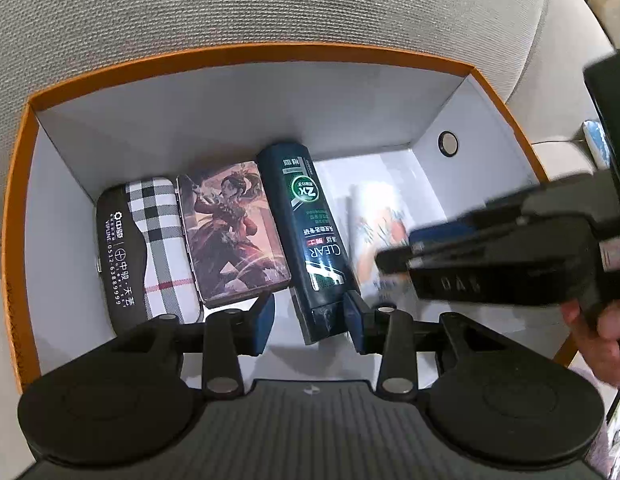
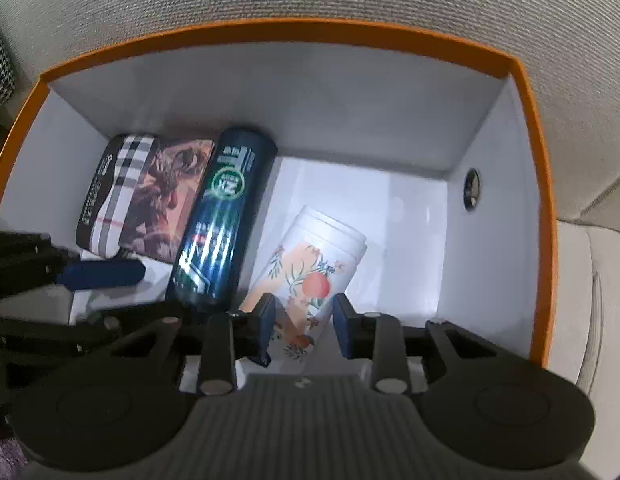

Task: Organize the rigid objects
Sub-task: 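Lower the bottle beside the cards with the left tool while the right tool lowers the tube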

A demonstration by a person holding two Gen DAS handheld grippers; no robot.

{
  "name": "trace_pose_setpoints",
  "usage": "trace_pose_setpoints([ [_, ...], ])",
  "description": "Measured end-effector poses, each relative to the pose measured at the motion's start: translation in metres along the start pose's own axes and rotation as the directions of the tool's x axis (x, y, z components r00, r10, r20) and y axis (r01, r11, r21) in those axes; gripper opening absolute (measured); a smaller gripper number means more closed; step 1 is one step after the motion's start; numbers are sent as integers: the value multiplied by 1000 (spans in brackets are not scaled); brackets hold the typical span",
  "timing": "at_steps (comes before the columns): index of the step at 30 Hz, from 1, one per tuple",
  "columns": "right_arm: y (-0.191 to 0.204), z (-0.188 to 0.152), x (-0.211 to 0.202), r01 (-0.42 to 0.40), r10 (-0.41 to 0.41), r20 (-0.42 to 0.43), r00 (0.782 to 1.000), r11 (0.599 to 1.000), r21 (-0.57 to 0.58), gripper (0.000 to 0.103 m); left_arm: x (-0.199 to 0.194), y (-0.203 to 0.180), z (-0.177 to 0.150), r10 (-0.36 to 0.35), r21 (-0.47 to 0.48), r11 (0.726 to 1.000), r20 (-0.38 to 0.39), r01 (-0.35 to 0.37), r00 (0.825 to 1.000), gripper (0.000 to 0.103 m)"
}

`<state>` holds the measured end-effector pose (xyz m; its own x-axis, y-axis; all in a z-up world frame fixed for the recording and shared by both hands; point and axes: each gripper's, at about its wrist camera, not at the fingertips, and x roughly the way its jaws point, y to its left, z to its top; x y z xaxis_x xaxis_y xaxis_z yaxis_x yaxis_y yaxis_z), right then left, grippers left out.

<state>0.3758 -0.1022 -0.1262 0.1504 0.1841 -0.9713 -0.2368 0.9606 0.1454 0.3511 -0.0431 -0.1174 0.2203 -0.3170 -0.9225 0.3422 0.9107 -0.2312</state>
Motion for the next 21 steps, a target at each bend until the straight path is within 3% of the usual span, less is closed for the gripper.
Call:
trace_pose_setpoints([
  [8,11,28,8,27,-23,65,998,998,-64,19,0,4,7,-14,-14,1000,-4,14,1000,43],
  [10,15,29,8,44,-36,78,996,994,-102,17,1,5,9,-22,-17,1000,-7,22,1000,39],
  [16,12,30,2,34,-27,82,996,996,-87,17,-1,7,6,-27,-36,999,-9,27,1000,38],
  [21,13,22,-15,52,-42,105,994,994,-93,18,-18,9,-2,-48,-49,998,35,49,998,38],
])
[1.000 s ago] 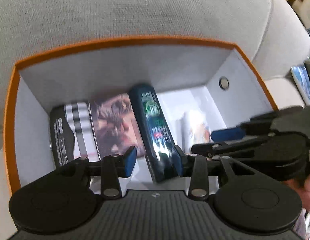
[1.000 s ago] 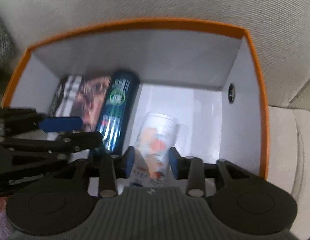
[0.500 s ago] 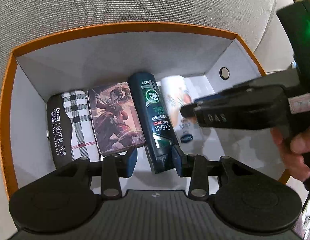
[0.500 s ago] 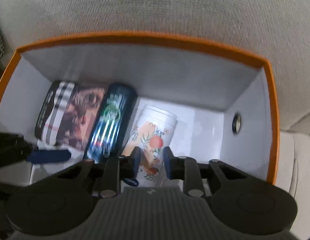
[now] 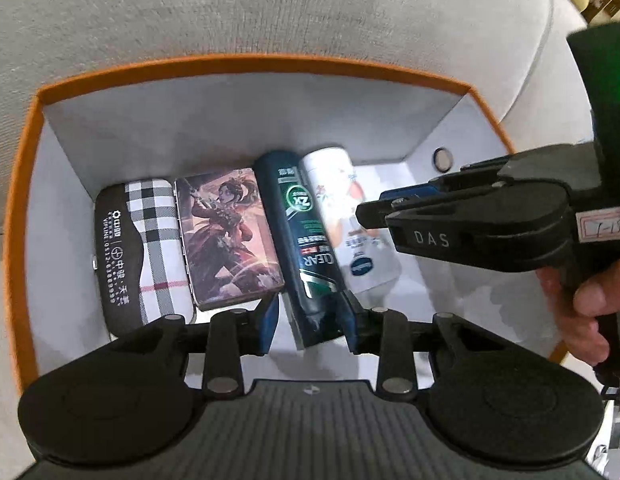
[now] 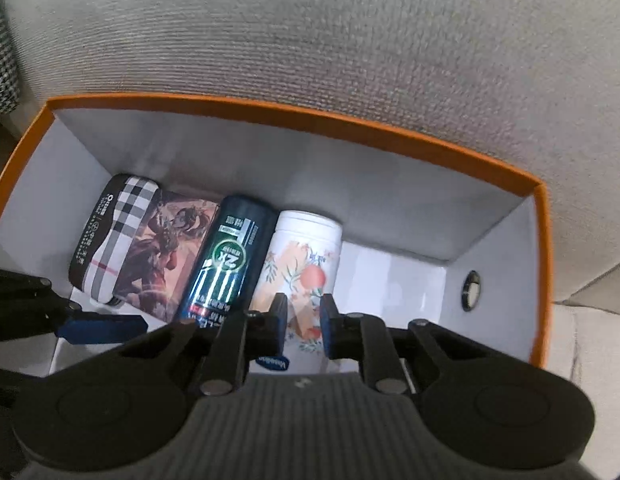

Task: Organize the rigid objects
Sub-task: 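Lower the bottle beside the cards with the left tool while the right tool lowers the tube, then open both tools and lift them out of the box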

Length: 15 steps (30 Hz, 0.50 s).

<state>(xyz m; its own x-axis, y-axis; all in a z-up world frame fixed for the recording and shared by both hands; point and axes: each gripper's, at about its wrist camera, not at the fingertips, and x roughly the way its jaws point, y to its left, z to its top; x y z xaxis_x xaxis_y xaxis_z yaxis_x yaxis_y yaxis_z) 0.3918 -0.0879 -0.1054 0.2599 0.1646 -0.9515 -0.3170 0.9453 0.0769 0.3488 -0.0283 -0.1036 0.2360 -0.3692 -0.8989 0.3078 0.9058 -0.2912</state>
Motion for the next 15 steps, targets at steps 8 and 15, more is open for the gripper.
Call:
trace_pose_setpoints([
  [8,15,-34,-69,-27,26,118,993,1000,8,19,-72,-16,-31,11,0,1000,158,-11,987,38],
  [15,40,-102,-140,-97,87,293,952,995,22,43,-139,-27,-93,36,-18,999,296,-32,955,38],
])
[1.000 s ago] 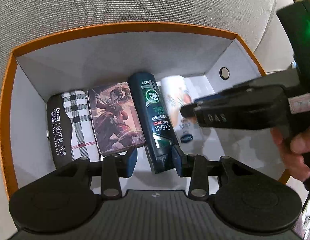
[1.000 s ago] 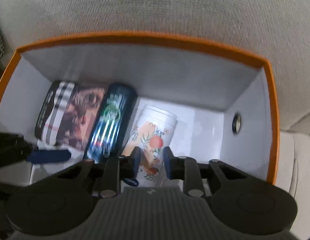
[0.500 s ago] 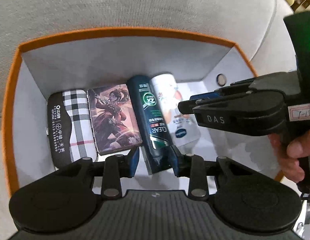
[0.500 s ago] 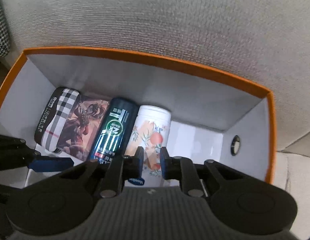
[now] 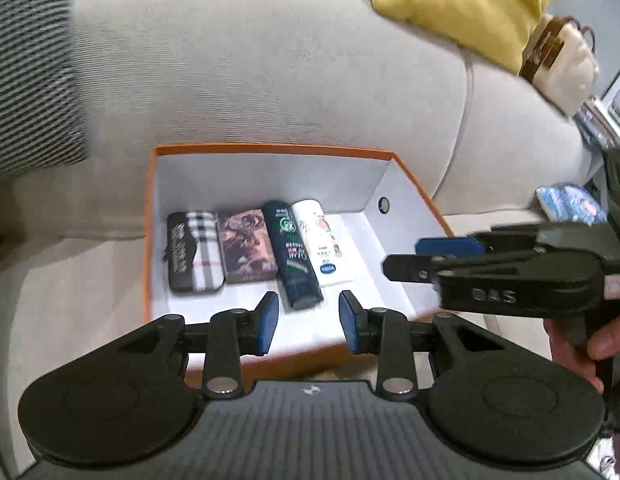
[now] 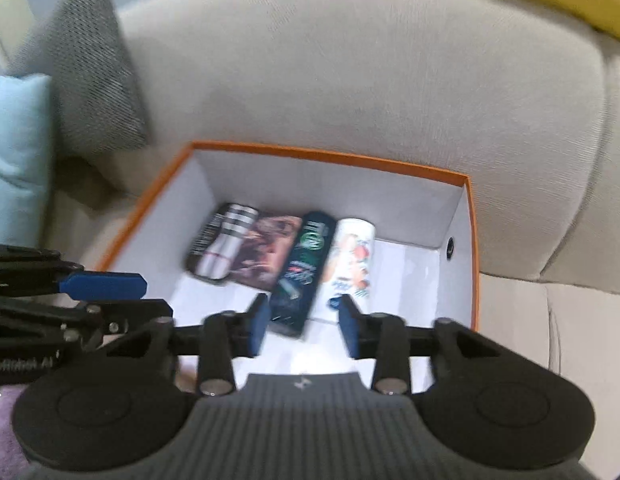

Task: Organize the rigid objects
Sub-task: 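Open both tools and lift them out of the box, then move both tools back over the pile of items beside the box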

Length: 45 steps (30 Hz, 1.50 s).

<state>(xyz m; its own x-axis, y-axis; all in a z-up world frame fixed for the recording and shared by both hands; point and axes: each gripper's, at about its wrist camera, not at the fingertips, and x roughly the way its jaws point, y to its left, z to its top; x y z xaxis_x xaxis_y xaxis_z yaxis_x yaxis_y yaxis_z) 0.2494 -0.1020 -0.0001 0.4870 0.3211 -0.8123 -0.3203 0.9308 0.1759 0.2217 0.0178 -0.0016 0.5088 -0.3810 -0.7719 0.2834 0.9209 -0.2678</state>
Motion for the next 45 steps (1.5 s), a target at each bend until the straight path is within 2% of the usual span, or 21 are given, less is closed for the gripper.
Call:
trace_pose_setpoints([
  [4,15,-36,-27,-13,12,41,999,1000,26,50,-24,10,-34,29,-114,993,36,-25,999,38],
  [7,20,-63,-26,-42,41,9,999,995,85,51,-28,23,-65,31,-215,976,23,-25,999,38],
  [10,22,-89,-15,-46,54,-44,998,986,158,52,-20,31,-92,40,-274,961,-29,-46,999,38],
  [14,25,-127,-5,-9,33,-121,992,982,188,55,-9,27,-122,27,-289,956,-105,-56,994,41],
  [18,12,-158,-5,109,-72,-197,978,977,183,60,-2,12,-147,0,-265,963,-168,-45,986,41],
  [20,0,-172,-8,164,-111,-234,966,961,223,60,-3,7,-157,-9,-257,966,-180,-39,984,41],
  [23,-14,-186,-11,204,-121,-277,953,933,296,59,-5,0,-165,-16,-239,971,-190,-30,982,41],
  [25,-15,-188,-10,213,-124,-286,950,929,303,59,-5,-3,-165,-13,-223,974,-186,-29,982,41],
  [28,-9,-183,4,222,-129,-322,938,937,271,66,-8,-7,-160,-11,-210,977,-169,-25,986,41],
  [31,-6,-181,19,249,-150,-351,924,934,256,66,-12,-10,-162,-6,-205,978,-154,-26,988,41],
  [33,-7,-183,27,249,-143,-357,923,930,270,66,-14,-11,-162,-5,-203,979,-148,-25,989,41],
  [35,-9,-185,33,239,-123,-354,927,921,307,54,-14,-12,-163,-4,-203,979,-148,-27,989,41],
  [37,-11,-182,33,227,-102,-337,936,907,354,51,-14,-13,-164,-2,-202,979,-151,-29,989,41],
  [41,-18,-179,32,96,33,-255,966,874,476,47,-11,-13,-164,0,-209,977,-158,-33,987,41],
  [45,1,-168,34,103,-30,-214,976,935,340,47,-8,-11,-162,16,-217,975,-161,-51,987,41],
])
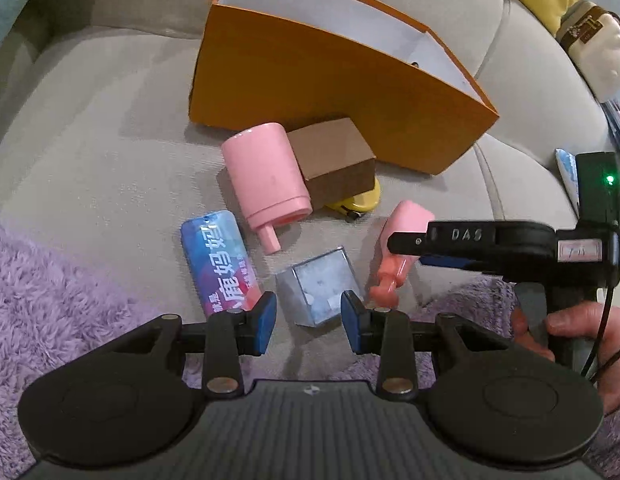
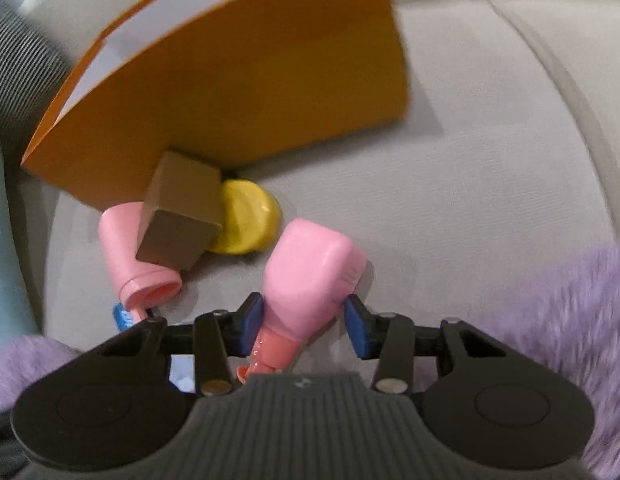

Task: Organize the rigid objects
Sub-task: 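Move both tools back over the pile of items beside the box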

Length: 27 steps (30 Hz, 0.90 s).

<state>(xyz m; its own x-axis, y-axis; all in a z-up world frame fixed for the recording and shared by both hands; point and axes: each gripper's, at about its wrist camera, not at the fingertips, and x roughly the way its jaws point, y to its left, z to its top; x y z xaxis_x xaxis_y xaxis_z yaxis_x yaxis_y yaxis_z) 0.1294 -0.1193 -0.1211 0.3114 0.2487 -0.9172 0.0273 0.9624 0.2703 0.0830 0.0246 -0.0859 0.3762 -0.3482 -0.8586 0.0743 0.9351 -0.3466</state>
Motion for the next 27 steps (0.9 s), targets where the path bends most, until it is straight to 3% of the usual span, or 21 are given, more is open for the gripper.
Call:
trace_pose_setpoints([
  [4,1,-4,-5,0,0,4,1000,1000,-25,55,-1,3,1,8,-9,1000,3,-8,1000,41],
  [11,3,-31,-3,-21,19,-88,996,999,-26,54,2,8,-2,19,-21,1000,-5,-19,1000,41],
  [15,14,-45,4,18,-27,-78,997,994,-112,42,0,8,-3,22,-15,1000,0,-22,1000,41],
  [17,16,-47,3,-10,1,-77,997,993,-121,25,-2,9,-3,22,-18,1000,4,-22,1000,41],
  [21,23,-50,-7,5,-12,-45,999,986,-166,22,-4,11,-4,22,-24,999,9,-22,1000,41],
  [27,28,-43,-41,8,9,80,997,978,-209,13,-3,12,-4,22,-30,999,21,-22,1000,41],
])
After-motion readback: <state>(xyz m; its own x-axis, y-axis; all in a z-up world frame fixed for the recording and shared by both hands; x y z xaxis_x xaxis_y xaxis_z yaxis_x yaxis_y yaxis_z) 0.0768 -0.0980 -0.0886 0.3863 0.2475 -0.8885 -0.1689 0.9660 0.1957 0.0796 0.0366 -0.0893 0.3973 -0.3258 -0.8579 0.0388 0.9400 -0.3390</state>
